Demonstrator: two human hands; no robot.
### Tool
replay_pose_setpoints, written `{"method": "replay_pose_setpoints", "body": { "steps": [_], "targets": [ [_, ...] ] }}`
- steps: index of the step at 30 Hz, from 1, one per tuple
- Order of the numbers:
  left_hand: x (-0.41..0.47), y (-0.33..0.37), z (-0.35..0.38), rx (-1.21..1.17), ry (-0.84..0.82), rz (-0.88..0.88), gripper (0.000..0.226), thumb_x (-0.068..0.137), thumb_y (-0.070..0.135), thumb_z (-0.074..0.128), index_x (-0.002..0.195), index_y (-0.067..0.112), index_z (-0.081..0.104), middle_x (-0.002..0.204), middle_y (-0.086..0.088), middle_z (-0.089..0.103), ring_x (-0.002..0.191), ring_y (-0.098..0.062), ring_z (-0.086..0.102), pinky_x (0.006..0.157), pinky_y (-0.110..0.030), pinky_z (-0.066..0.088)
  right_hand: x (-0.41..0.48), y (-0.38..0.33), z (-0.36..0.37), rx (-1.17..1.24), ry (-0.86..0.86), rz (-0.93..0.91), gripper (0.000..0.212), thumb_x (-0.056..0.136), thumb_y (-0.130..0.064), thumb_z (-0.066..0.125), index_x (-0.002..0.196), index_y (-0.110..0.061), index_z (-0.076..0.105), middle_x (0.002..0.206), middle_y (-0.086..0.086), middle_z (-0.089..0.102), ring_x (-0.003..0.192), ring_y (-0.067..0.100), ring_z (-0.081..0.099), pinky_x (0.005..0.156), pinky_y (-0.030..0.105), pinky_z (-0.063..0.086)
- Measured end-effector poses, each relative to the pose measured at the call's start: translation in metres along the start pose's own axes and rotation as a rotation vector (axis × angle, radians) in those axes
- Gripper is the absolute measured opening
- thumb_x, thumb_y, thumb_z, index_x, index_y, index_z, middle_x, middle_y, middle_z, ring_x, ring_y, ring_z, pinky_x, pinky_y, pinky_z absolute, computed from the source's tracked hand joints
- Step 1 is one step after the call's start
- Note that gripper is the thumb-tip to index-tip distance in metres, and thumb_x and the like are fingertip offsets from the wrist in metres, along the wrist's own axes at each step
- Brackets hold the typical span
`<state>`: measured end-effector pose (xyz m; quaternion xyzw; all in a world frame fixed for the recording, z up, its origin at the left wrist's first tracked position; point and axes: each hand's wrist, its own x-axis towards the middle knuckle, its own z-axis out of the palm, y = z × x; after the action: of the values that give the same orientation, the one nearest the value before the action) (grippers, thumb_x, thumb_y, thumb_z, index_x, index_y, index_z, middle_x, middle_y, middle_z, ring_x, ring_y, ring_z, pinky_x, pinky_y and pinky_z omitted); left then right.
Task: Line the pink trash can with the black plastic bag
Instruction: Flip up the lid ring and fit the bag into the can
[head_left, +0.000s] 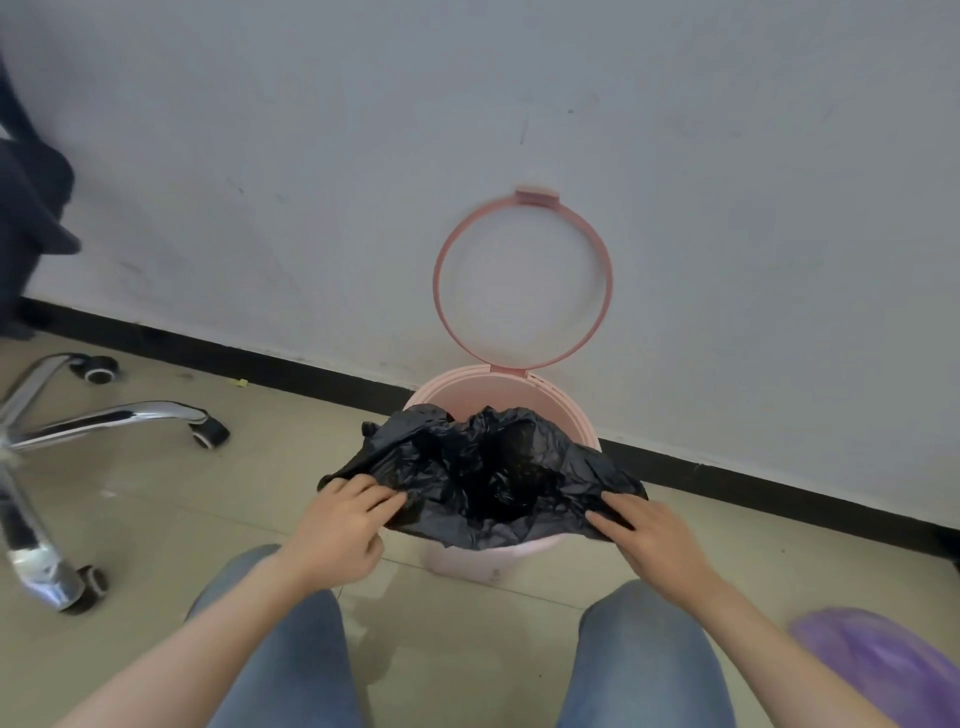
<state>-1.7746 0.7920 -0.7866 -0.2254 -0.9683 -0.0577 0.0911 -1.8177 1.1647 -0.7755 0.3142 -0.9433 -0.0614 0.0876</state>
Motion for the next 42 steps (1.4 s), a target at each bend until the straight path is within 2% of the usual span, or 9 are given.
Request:
{"method": "replay_pose_setpoints", "body": {
  "steps": [5, 9, 14, 19, 25, 29, 34, 38, 42],
  "targets": [
    [0.029, 0.051, 0.001, 0.012, -0.055, 0.024, 0.058, 0.072, 0.042, 0.041, 0.125, 0.019, 0.048, 0.126, -0.007, 0.06, 0.124, -0.026, 0.037, 0.1, -0.041, 0.029, -0.009, -0.012, 0.005, 0.031, 0.187, -0.088, 0.027, 0.05, 0.004, 0.073, 0.071, -0.013, 0.071, 0.088, 0.016, 0.073, 0.096, 0.031, 0.058, 0.062, 0.032, 0.057],
    [0.056, 0.078, 0.013, -0.074, -0.375, -0.005, 0.088, 0.065, 0.081, 0.002, 0.142, 0.039, 0.002, 0.152, 0.0, -0.009, 0.14, -0.029, -0.016, 0.113, -0.047, -0.01, -0.01, -0.007, 0.01, 0.015, 0.006, -0.15, 0.026, 0.04, -0.006, 0.085, 0.053, -0.018, 0.066, 0.082, 0.005, 0.075, 0.094, 0.028, 0.065, 0.065, 0.028, 0.059],
    [0.051, 0.094, 0.032, -0.041, -0.401, -0.088, 0.078, 0.06, 0.078, -0.012, 0.129, 0.044, -0.023, 0.156, -0.011, 0.001, 0.141, -0.038, -0.001, 0.112, -0.056, -0.002, -0.004, -0.006, 0.024, 0.098, -0.146, 0.173, 0.044, 0.02, -0.005, 0.088, 0.055, -0.026, 0.069, 0.078, 0.003, 0.075, 0.077, 0.027, 0.073, 0.06, 0.03, 0.06],
    [0.044, 0.092, 0.036, -0.044, -0.34, -0.172, 0.068, 0.083, 0.067, -0.001, 0.142, 0.034, -0.006, 0.127, -0.009, 0.06, 0.112, -0.037, 0.058, 0.087, -0.057, 0.047, 0.013, -0.036, 0.007, 0.265, 0.105, 0.341, 0.027, 0.072, -0.016, 0.043, 0.064, -0.011, 0.068, 0.076, 0.007, 0.07, 0.075, 0.028, 0.067, 0.055, 0.033, 0.054],
    [0.036, 0.094, 0.043, 0.035, -0.278, -0.132, 0.064, 0.083, 0.066, 0.002, 0.141, 0.038, -0.001, 0.131, -0.011, 0.056, 0.116, -0.04, 0.054, 0.101, -0.053, 0.012, 0.035, -0.044, 0.008, 0.416, -0.215, 0.501, 0.05, 0.096, -0.033, 0.036, 0.142, -0.017, 0.025, 0.152, 0.009, 0.025, 0.141, 0.027, 0.018, 0.109, 0.046, 0.028],
    [0.03, 0.1, 0.039, 0.055, -0.289, -0.156, 0.063, 0.084, 0.065, 0.003, 0.14, 0.038, 0.001, 0.133, -0.011, 0.055, 0.119, -0.041, 0.05, 0.104, -0.05, 0.0, 0.055, -0.025, 0.019, 0.718, -0.251, 0.711, 0.062, 0.095, -0.034, 0.042, 0.145, -0.016, 0.009, 0.156, 0.013, 0.004, 0.142, 0.032, 0.009, 0.114, 0.043, 0.019],
    [0.026, 0.101, 0.038, 0.099, -0.337, -0.133, 0.059, 0.087, 0.062, 0.013, 0.141, 0.04, 0.016, 0.13, -0.011, 0.057, 0.119, -0.041, 0.05, 0.104, -0.05, 0.012, 0.072, -0.002, 0.017, 1.237, -0.226, 0.789, 0.062, 0.091, -0.019, 0.052, 0.144, -0.016, 0.02, 0.148, 0.009, 0.033, 0.133, 0.027, 0.035, 0.109, 0.038, 0.031],
    [0.026, 0.103, 0.03, 0.131, -0.356, -0.179, 0.056, 0.09, 0.055, 0.007, 0.12, 0.038, 0.051, 0.121, -0.008, 0.065, 0.109, -0.031, 0.062, 0.087, -0.046, 0.051, 0.072, -0.002, 0.019, 0.866, -0.028, 0.894, 0.039, 0.089, -0.015, 0.05, 0.128, -0.014, 0.05, 0.134, 0.021, 0.045, 0.117, 0.035, 0.047, 0.098, 0.037, 0.04],
    [0.044, 0.105, 0.012, 0.078, -0.152, -0.231, 0.045, 0.083, 0.044, 0.033, 0.106, 0.024, 0.067, 0.117, -0.009, 0.067, 0.111, -0.029, 0.059, 0.086, -0.045, 0.052, 0.074, -0.025, 0.011, 0.646, -0.024, 0.81, 0.046, 0.09, -0.022, 0.049, 0.135, -0.015, 0.038, 0.145, 0.023, 0.025, 0.128, 0.042, 0.029, 0.101, 0.044, 0.037]
  ]
}}
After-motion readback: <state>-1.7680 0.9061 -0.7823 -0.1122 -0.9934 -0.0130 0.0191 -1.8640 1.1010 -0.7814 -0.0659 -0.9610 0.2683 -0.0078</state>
